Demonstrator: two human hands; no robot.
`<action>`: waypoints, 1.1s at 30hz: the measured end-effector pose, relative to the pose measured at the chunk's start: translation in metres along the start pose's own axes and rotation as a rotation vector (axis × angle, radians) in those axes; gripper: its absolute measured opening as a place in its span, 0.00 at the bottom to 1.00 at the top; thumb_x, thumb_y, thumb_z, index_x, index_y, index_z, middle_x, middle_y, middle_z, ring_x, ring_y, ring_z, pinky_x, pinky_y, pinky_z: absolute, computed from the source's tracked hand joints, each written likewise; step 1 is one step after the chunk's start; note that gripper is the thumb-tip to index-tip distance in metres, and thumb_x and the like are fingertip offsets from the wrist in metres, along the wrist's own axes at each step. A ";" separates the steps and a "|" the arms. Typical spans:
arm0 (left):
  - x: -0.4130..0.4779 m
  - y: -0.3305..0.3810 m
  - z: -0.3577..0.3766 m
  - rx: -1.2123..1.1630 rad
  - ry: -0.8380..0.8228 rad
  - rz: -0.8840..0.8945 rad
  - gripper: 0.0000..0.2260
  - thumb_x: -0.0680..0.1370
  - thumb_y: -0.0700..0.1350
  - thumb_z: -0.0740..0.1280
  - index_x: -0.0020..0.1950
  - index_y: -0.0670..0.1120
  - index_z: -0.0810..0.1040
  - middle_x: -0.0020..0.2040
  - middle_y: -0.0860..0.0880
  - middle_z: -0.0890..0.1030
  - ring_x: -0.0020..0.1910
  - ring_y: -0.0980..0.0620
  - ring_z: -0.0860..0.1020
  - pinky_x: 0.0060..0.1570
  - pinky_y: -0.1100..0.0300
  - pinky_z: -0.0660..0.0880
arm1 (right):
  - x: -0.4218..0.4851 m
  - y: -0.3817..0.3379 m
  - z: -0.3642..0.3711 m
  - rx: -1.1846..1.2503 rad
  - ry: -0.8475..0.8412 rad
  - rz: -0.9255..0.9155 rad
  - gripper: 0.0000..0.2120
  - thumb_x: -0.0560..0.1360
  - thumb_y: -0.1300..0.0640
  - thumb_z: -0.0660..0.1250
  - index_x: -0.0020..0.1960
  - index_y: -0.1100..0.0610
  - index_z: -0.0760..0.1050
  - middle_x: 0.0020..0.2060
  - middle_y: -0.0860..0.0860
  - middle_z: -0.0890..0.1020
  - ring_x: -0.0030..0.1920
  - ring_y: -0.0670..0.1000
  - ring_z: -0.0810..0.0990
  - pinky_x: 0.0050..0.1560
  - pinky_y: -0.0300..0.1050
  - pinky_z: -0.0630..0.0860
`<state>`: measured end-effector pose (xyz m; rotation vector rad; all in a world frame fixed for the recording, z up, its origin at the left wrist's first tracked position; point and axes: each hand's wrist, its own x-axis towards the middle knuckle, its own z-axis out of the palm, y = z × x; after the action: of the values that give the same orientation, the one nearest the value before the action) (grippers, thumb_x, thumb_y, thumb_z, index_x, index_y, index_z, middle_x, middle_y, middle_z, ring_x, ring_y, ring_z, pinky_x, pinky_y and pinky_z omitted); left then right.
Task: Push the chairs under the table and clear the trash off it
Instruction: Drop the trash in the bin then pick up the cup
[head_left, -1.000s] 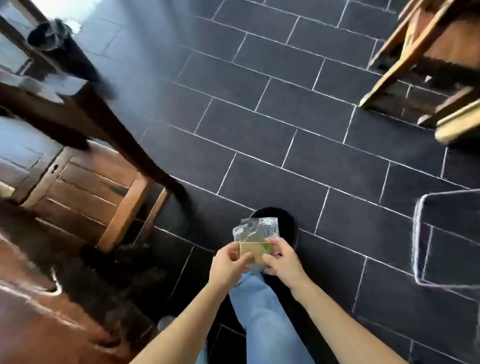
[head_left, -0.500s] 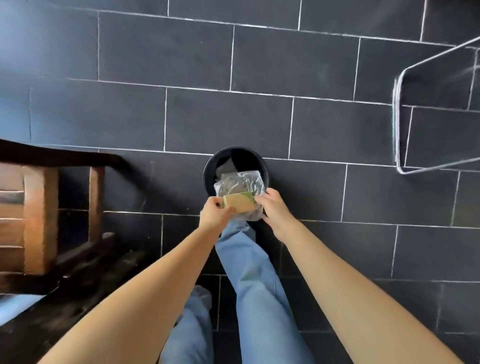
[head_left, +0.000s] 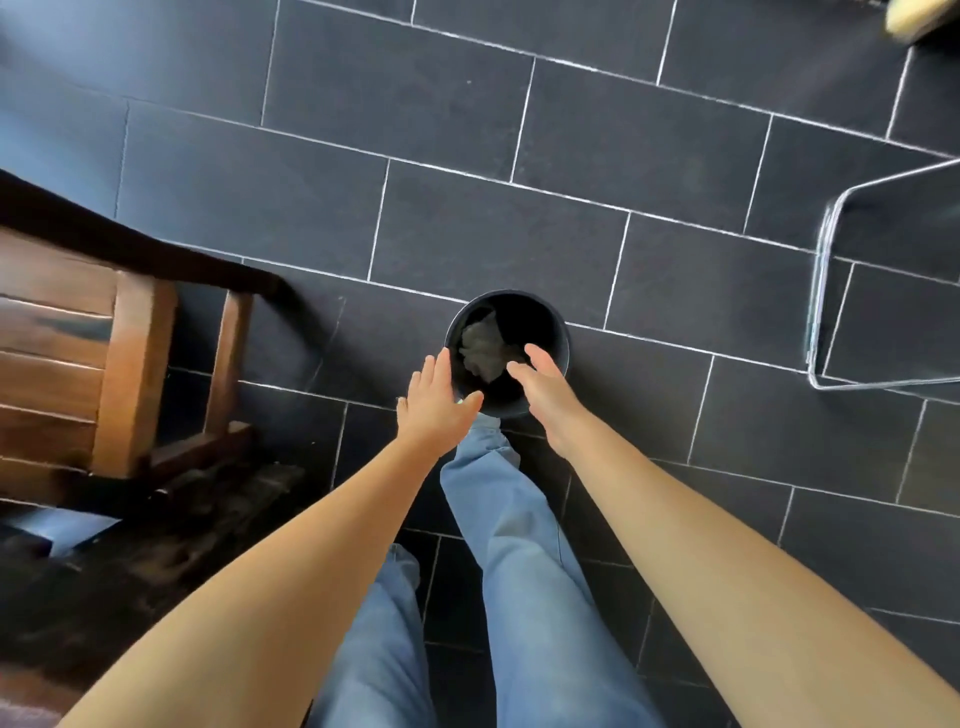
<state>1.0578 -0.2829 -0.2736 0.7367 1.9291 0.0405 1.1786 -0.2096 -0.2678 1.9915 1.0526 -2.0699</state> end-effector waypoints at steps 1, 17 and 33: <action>-0.007 -0.004 -0.004 -0.020 0.028 0.026 0.32 0.78 0.51 0.62 0.77 0.47 0.50 0.78 0.48 0.56 0.77 0.47 0.54 0.73 0.43 0.55 | -0.003 -0.004 0.007 -0.033 -0.008 -0.018 0.25 0.80 0.55 0.57 0.76 0.51 0.56 0.74 0.49 0.62 0.73 0.51 0.61 0.69 0.49 0.61; -0.243 -0.209 -0.108 -0.437 0.817 0.082 0.11 0.76 0.41 0.67 0.57 0.50 0.77 0.51 0.55 0.80 0.49 0.60 0.78 0.53 0.63 0.76 | -0.156 0.001 0.237 -0.712 -0.357 -0.589 0.08 0.73 0.60 0.67 0.50 0.51 0.78 0.45 0.48 0.83 0.49 0.45 0.80 0.54 0.42 0.75; -0.426 -0.381 0.008 -2.214 0.523 -0.389 0.08 0.78 0.46 0.65 0.55 0.45 0.79 0.45 0.49 0.86 0.44 0.51 0.83 0.54 0.53 0.77 | -0.307 0.135 0.526 -1.443 -0.802 -1.100 0.21 0.76 0.56 0.67 0.68 0.53 0.69 0.67 0.49 0.72 0.68 0.50 0.67 0.67 0.47 0.64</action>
<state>1.0057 -0.8114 -0.0616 -1.1936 1.2226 1.8327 0.8452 -0.7052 -0.0884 -0.1595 2.4534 -1.1050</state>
